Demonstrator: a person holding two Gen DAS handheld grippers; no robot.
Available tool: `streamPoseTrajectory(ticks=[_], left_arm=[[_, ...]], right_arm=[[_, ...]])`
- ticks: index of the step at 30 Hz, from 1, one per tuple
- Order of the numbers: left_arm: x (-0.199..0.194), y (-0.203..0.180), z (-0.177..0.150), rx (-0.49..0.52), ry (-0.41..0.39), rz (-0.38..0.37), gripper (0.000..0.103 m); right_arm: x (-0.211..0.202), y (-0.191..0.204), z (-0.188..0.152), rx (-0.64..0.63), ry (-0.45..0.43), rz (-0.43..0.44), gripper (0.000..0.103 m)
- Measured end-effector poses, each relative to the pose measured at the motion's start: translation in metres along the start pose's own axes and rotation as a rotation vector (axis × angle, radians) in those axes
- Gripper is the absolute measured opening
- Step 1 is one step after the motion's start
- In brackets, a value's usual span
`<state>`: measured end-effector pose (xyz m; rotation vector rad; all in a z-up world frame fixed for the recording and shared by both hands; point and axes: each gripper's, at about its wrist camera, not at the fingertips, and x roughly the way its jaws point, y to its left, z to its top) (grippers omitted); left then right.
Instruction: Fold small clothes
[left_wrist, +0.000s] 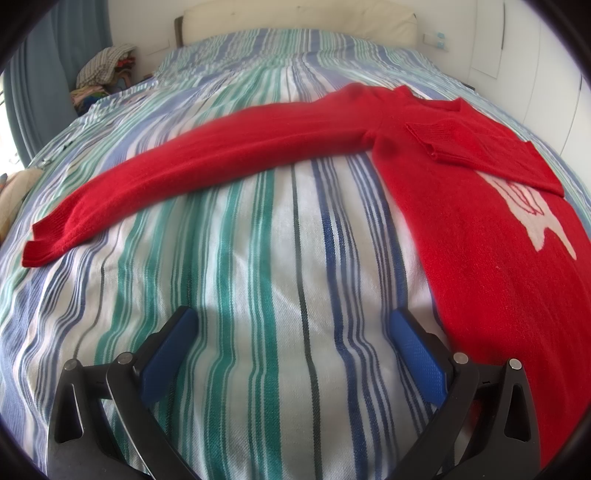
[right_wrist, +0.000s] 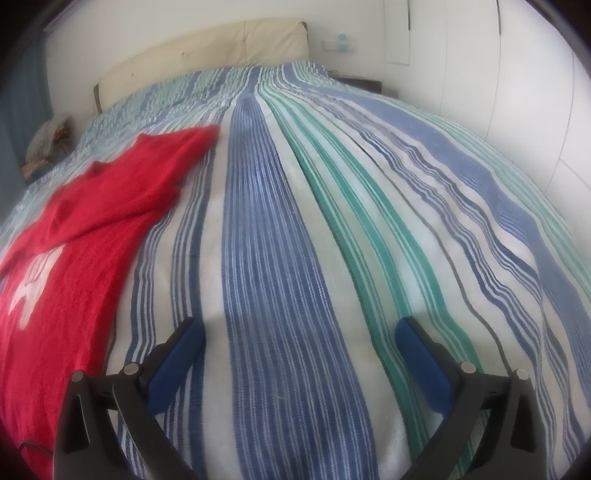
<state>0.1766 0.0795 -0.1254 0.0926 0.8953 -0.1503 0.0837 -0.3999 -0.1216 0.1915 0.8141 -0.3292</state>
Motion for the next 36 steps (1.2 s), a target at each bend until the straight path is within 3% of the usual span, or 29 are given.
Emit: streamPoseTrajectory(ticks=[36], left_arm=[[-0.0001, 0.0003, -0.0001, 0.0, 0.0, 0.0, 0.103]], right_arm=[[-0.0011, -0.0045, -0.0029, 0.023, -0.005, 0.03, 0.103]])
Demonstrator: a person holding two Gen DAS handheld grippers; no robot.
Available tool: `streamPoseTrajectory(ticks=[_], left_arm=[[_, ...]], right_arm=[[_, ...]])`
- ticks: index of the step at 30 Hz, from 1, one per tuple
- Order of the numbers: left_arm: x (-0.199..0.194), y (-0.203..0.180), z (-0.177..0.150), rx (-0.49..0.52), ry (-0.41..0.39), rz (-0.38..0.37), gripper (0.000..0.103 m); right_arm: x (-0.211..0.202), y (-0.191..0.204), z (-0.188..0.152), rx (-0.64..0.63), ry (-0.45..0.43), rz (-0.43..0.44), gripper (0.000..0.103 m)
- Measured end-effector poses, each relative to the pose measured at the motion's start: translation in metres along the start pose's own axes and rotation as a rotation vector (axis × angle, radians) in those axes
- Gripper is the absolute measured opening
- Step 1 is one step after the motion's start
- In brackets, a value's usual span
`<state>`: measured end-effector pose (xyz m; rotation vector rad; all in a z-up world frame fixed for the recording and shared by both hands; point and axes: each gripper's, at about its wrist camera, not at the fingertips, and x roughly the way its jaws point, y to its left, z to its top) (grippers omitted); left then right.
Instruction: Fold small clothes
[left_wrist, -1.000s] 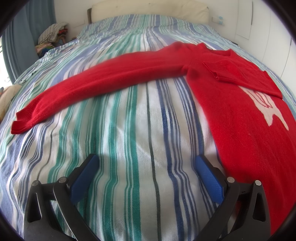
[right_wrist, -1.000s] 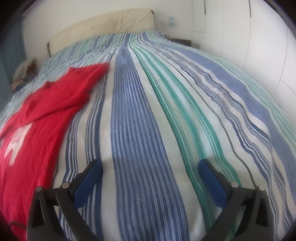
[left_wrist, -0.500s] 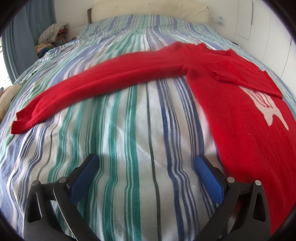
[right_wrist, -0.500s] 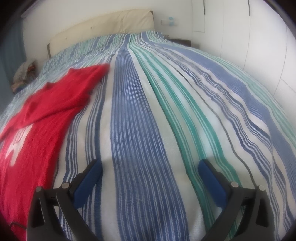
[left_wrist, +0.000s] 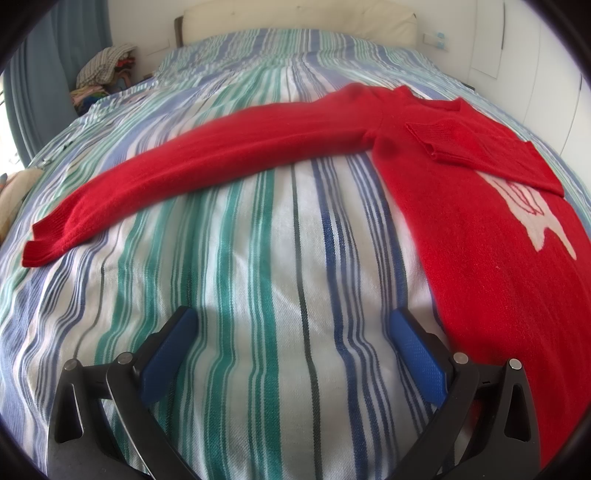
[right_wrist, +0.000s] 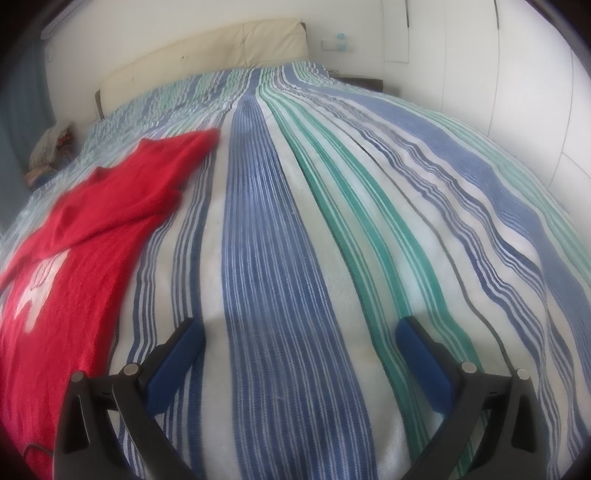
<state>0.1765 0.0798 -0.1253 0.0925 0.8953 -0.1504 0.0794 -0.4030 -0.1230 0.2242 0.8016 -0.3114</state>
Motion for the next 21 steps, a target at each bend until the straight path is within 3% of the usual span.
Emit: streamPoseTrajectory(ticks=[5, 7, 12, 14, 16, 17, 19, 21], left_arm=[[0.0, -0.001, -0.001, 0.002, -0.002, 0.005, 0.103], [0.007, -0.004, 0.005, 0.016, 0.036, 0.016, 0.103], [0.002, -0.009, -0.001, 0.024, 0.003, 0.053, 0.103], [0.001, -0.006, 0.004, 0.004, 0.066, 0.037, 0.103], [-0.009, 0.005, 0.014, -0.07, 0.14, -0.029, 0.102], [-0.021, 0.015, 0.019, -0.122, 0.135, -0.099, 0.101], [-0.049, 0.044, 0.032, -0.213, 0.076, -0.222, 0.101], [-0.072, 0.082, 0.047, -0.279, 0.01, -0.232, 0.102]], right_arm=[[-0.001, -0.003, 0.0, 0.01, -0.003, 0.017, 0.103], [-0.001, -0.004, -0.001, 0.009, -0.002, 0.016, 0.103], [-0.002, -0.004, 0.0, 0.006, -0.001, 0.013, 0.103], [-0.002, -0.004, 0.0, 0.007, -0.001, 0.015, 0.103], [-0.002, -0.004, 0.001, 0.006, -0.001, 0.014, 0.103], [-0.002, -0.004, 0.001, 0.006, 0.0, 0.013, 0.103], [-0.002, -0.003, 0.001, 0.006, 0.0, 0.013, 0.103], [-0.002, -0.003, 0.001, 0.006, 0.0, 0.014, 0.103]])
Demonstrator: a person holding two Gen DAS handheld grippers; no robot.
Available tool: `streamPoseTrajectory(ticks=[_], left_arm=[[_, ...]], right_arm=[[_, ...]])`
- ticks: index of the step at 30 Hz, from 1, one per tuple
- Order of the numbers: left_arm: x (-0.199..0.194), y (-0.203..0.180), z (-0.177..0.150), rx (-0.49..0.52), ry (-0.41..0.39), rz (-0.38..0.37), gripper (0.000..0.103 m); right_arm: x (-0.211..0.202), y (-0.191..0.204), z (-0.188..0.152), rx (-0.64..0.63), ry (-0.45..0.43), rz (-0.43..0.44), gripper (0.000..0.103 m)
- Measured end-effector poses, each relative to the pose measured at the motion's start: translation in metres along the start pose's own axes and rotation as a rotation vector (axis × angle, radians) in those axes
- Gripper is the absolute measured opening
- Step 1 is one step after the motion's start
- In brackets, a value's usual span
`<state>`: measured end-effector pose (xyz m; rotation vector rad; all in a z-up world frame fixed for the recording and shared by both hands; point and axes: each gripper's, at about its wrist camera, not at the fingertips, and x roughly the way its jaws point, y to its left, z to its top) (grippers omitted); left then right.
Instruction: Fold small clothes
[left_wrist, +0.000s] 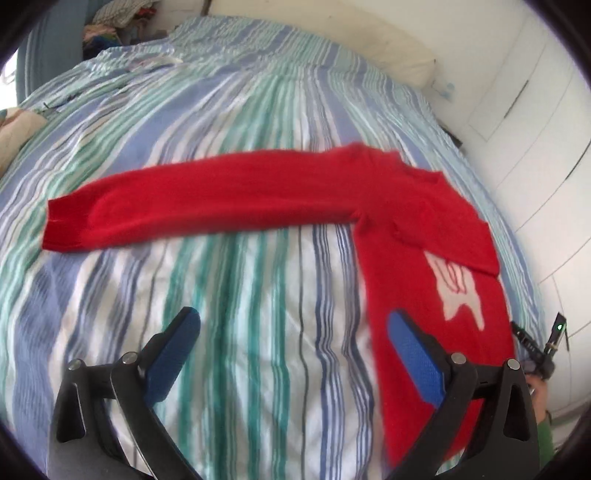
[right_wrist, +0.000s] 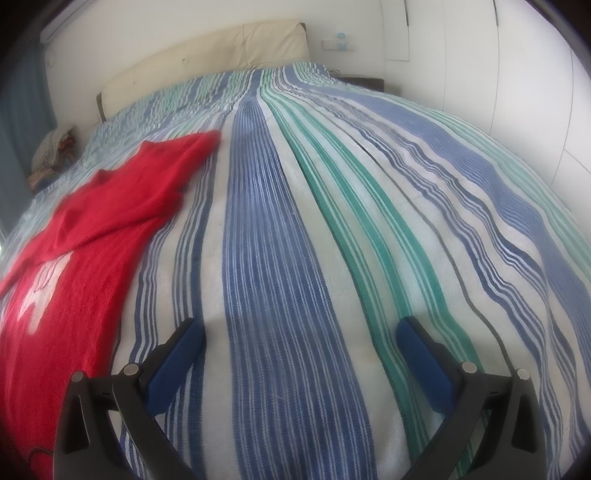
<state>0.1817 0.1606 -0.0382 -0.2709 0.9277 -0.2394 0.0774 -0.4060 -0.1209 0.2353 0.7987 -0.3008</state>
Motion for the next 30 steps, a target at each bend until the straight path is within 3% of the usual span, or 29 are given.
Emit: streamPoseTrajectory(ticks=[4, 7, 10, 12, 14, 16, 18, 22, 28, 30], left_arm=[[-0.028, 0.089, 0.04, -0.187, -0.07, 0.047, 0.102], [-0.019, 0.16, 0.053, -0.386, -0.049, 0.076, 0.101], [0.0, 0.194, 0.052, -0.484, -0.022, 0.055, 0.093], [0.014, 0.195, 0.053, -0.502, -0.01, 0.028, 0.074], [0.029, 0.188, 0.054, -0.487, 0.019, 0.008, 0.072], [0.043, 0.18, 0.051, -0.46, 0.058, 0.113, 0.072], [0.044, 0.179, 0.045, -0.475, 0.047, 0.178, 0.072], [0.031, 0.179, 0.039, -0.503, -0.024, 0.203, 0.073], [0.026, 0.19, 0.03, -0.543, -0.061, 0.19, 0.072], [0.039, 0.188, 0.031, -0.513, -0.03, 0.141, 0.062]], right_arm=[[0.001, 0.0, 0.001, -0.002, 0.001, -0.003, 0.103], [0.001, 0.001, 0.001, -0.004, 0.001, -0.005, 0.103], [0.001, 0.001, 0.001, -0.005, 0.001, -0.006, 0.103], [0.001, 0.001, 0.001, -0.005, 0.0, -0.006, 0.103], [0.001, 0.001, 0.001, -0.004, 0.001, -0.005, 0.103], [0.001, 0.001, 0.001, -0.005, 0.001, -0.005, 0.103], [0.001, 0.001, 0.001, -0.005, 0.001, -0.005, 0.103], [0.001, 0.001, 0.002, -0.004, 0.0, -0.003, 0.103], [0.001, 0.0, 0.002, -0.003, 0.0, -0.001, 0.103], [0.001, 0.0, 0.002, -0.003, 0.0, -0.001, 0.103]])
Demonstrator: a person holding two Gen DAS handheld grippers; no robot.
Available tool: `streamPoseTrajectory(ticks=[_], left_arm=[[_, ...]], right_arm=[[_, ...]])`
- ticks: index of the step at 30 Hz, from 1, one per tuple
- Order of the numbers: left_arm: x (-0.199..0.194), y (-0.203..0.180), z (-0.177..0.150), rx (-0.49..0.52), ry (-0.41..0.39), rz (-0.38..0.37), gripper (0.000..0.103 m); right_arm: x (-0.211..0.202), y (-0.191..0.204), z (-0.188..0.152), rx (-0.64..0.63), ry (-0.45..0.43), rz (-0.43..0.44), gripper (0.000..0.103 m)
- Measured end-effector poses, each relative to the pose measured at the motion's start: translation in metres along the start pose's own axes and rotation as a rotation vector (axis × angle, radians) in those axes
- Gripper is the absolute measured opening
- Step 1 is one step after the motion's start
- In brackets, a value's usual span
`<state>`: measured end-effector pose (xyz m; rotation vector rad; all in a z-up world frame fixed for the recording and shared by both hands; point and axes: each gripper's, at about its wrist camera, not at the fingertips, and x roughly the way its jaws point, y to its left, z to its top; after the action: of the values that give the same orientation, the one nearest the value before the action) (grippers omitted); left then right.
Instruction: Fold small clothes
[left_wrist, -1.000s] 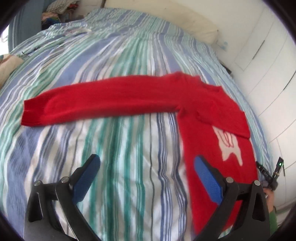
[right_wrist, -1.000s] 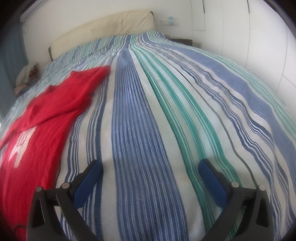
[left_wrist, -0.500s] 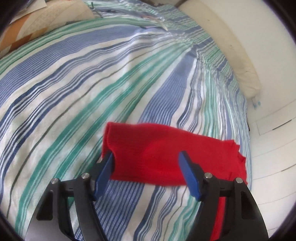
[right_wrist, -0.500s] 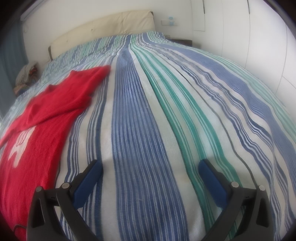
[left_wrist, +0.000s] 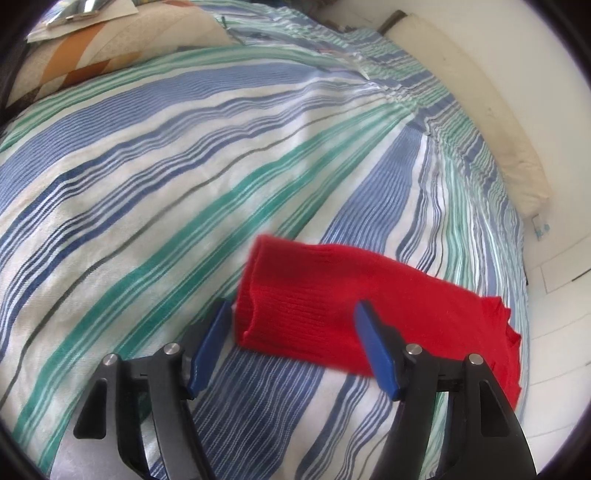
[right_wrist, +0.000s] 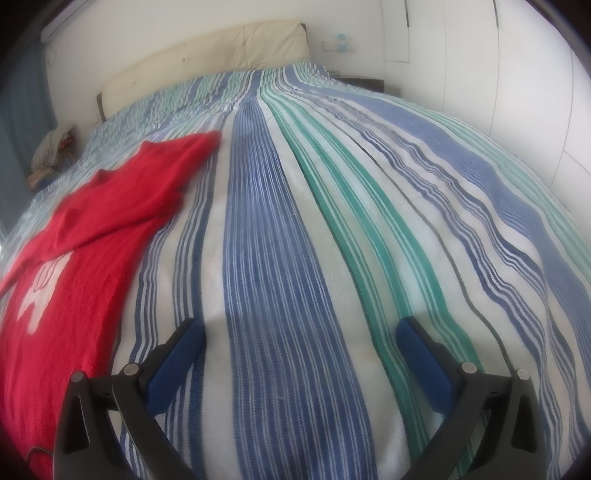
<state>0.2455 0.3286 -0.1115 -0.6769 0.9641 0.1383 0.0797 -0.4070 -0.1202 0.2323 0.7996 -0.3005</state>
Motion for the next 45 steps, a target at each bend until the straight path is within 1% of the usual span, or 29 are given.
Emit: streamPoseTrajectory(ticks=[1, 2, 3, 4, 5, 7, 9, 12, 14, 17, 19, 21, 22, 23, 24, 25, 26, 27, 29, 30, 33, 36, 38, 40, 42, 43, 45], left_arm=[[0.006, -0.004, -0.001, 0.027, 0.022, -0.002, 0.054], [0.011, -0.007, -0.002, 0.047, 0.035, 0.006, 0.019], [0.012, -0.01, -0.002, 0.043, 0.048, 0.012, 0.004], [0.008, -0.014, -0.002, 0.034, 0.037, 0.004, 0.003], [-0.001, -0.025, -0.001, 0.049, 0.013, -0.022, 0.002], [-0.025, -0.066, 0.002, 0.154, -0.036, -0.065, 0.002], [-0.049, -0.124, 0.004, 0.276, -0.065, -0.138, 0.002], [-0.077, -0.224, -0.01, 0.477, -0.081, -0.262, 0.002], [-0.088, -0.289, -0.028, 0.593, -0.07, -0.348, 0.002], [-0.091, -0.365, -0.067, 0.708, -0.032, -0.46, 0.002], [-0.083, -0.404, -0.094, 0.762, -0.001, -0.512, 0.002], [-0.068, -0.433, -0.117, 0.807, 0.017, -0.547, 0.003], [-0.056, -0.442, -0.127, 0.819, 0.044, -0.579, 0.004], [-0.044, -0.449, -0.137, 0.815, 0.085, -0.603, 0.008], [-0.03, -0.453, -0.146, 0.806, 0.129, -0.606, 0.029], [-0.017, -0.455, -0.152, 0.797, 0.171, -0.585, 0.048], [-0.008, -0.454, -0.158, 0.78, 0.195, -0.553, 0.077], [-0.004, -0.447, -0.159, 0.758, 0.188, -0.542, 0.081], [-0.001, -0.429, -0.151, 0.719, 0.18, -0.539, 0.082], [0.0, -0.421, -0.147, 0.703, 0.174, -0.516, 0.082], [0.002, -0.379, -0.13, 0.664, 0.141, -0.4, 0.083], [0.006, -0.319, -0.125, 0.667, 0.14, -0.279, 0.083], [0.004, -0.278, -0.134, 0.674, 0.155, -0.228, 0.083], [0.002, -0.242, -0.148, 0.671, 0.163, -0.198, 0.083], [-0.008, -0.211, -0.164, 0.657, 0.171, -0.188, 0.083], [-0.015, -0.198, -0.174, 0.651, 0.174, -0.196, 0.083], [-0.03, -0.179, -0.194, 0.662, 0.174, -0.196, 0.083]], right_arm=[[0.0, 0.0, 0.0, 0.0, 0.0, 0.0, 0.103], [0.0, 0.0, 0.0, 0.0, 0.0, 0.0, 0.103], [0.0, 0.0, 0.0, 0.0, 0.0, 0.0, 0.103], [0.0, 0.0, 0.0, 0.0, 0.0, 0.0, 0.103], [0.0, 0.0, 0.0, -0.001, 0.0, -0.002, 0.103], [0.0, 0.0, 0.0, -0.002, 0.0, -0.003, 0.103], [0.001, -0.001, 0.0, -0.002, 0.0, -0.003, 0.103], [0.001, 0.0, 0.0, -0.003, 0.001, -0.005, 0.103], [0.001, 0.0, 0.0, -0.005, 0.002, -0.008, 0.103], [0.001, -0.001, -0.001, -0.003, 0.0, -0.006, 0.103], [0.001, -0.001, -0.001, -0.002, 0.0, -0.004, 0.103], [0.001, -0.001, -0.001, -0.002, 0.0, -0.004, 0.103], [0.001, -0.001, -0.001, -0.003, 0.0, -0.004, 0.103], [0.001, -0.001, -0.001, -0.002, 0.0, -0.004, 0.103], [0.001, -0.001, -0.001, -0.002, 0.0, -0.004, 0.103], [0.001, -0.001, -0.001, -0.002, -0.001, -0.004, 0.103], [0.001, -0.001, -0.001, -0.001, -0.001, -0.002, 0.103], [0.001, -0.001, -0.001, -0.001, -0.002, -0.001, 0.103], [0.001, -0.001, -0.001, 0.0, -0.003, 0.001, 0.103], [0.001, -0.001, -0.001, 0.001, -0.003, 0.001, 0.103], [0.0, -0.001, -0.001, 0.002, -0.002, 0.002, 0.103], [0.0, -0.001, -0.001, 0.0, 0.0, -0.001, 0.103], [0.001, 0.001, 0.0, -0.003, 0.001, -0.004, 0.103], [0.001, 0.001, 0.0, -0.004, 0.002, -0.006, 0.103], [0.001, 0.001, 0.0, -0.004, 0.002, -0.006, 0.103], [0.001, 0.001, 0.0, -0.004, 0.002, -0.005, 0.103], [-0.002, 0.001, 0.001, -0.003, 0.001, 0.006, 0.102]])
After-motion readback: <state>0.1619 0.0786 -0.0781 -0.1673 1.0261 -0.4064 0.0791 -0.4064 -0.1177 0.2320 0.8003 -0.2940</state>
